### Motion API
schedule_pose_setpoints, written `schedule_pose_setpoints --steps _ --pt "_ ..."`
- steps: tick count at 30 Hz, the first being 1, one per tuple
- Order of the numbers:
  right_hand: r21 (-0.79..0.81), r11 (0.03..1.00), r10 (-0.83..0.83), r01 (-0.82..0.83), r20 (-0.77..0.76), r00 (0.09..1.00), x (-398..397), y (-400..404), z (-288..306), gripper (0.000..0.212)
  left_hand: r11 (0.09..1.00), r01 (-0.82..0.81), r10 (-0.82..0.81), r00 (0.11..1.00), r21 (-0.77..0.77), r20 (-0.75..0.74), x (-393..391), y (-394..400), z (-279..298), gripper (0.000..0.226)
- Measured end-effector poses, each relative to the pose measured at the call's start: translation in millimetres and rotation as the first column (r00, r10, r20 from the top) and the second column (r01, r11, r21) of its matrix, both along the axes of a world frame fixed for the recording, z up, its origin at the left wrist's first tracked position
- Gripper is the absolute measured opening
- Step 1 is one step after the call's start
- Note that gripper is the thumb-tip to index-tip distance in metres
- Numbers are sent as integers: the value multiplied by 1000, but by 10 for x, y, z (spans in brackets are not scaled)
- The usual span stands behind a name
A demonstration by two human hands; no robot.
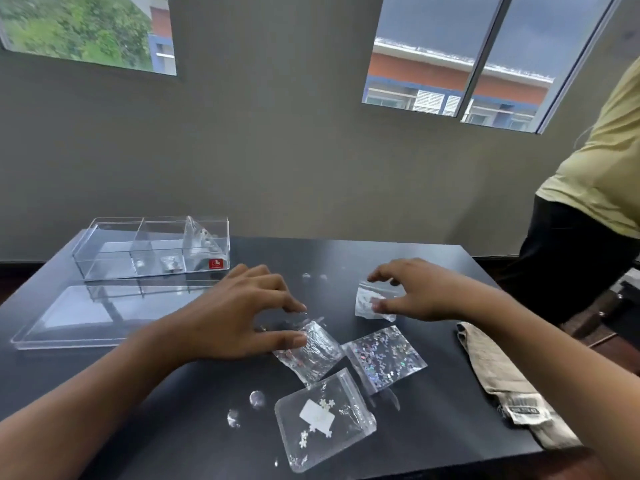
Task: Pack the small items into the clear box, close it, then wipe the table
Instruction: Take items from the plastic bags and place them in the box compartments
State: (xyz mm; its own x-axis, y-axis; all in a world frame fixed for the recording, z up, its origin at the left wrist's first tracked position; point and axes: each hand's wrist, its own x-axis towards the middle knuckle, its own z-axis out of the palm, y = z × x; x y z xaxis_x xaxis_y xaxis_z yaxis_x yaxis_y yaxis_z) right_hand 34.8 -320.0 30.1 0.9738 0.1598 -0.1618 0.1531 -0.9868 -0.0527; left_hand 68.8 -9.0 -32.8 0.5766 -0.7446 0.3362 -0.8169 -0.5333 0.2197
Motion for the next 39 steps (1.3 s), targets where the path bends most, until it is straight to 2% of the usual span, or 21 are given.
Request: schedule_pose_setpoints --steps 2,5,10,13,19,23,25,28,31,34,39 --pt "-59 998 -34 32 -21 999 -65 -3 -46 59 999 -2 2 1000 50 2 -12 -2 -14 59" --pt "-80 995 -51 51 -3 999 -129 61 -97 60 999 5 -5 1000 47 -14 -40 3 -2 62" --pt "-116 993 3 14 142 990 -144 174 -148 27 992 59 -49 995 112 -84 -90 -45 -8 66" --pt "-104 994 -8 27 181 983 -93 169 -179 17 996 65 -55 987 63 -148 -67 -67 -42 54" --pt "14 1000 -27 23 354 935 4 196 -60 28 998 69 -70 971 -10 -227 -43 -113 -125 30" --pt "103 994 -11 -46 493 870 101 307 111 24 996 47 -61 982 -78 -180 -42 -107 -84 28" --pt "141 987 -10 -78 536 844 156 385 192 27 981 -10 -23 986 -193 -166 -37 -80 3 27" --pt "174 979 -12 -109 577 817 266 529 269 25 859 -156 84 982 -488 -167 24 22 178 16" --pt "199 972 -14 -128 588 809 385 693 298 22 705 -331 372 926 -628 -71 147 269 336 14" --pt "235 957 -1 -169 587 809 515 877 311 20 602 -465 596 803 -649 -23 304 609 395 15" --pt "271 921 82 -280 568 819 688 1244 289 23 507 -647 764 643 -570 -51 570 993 261 15"
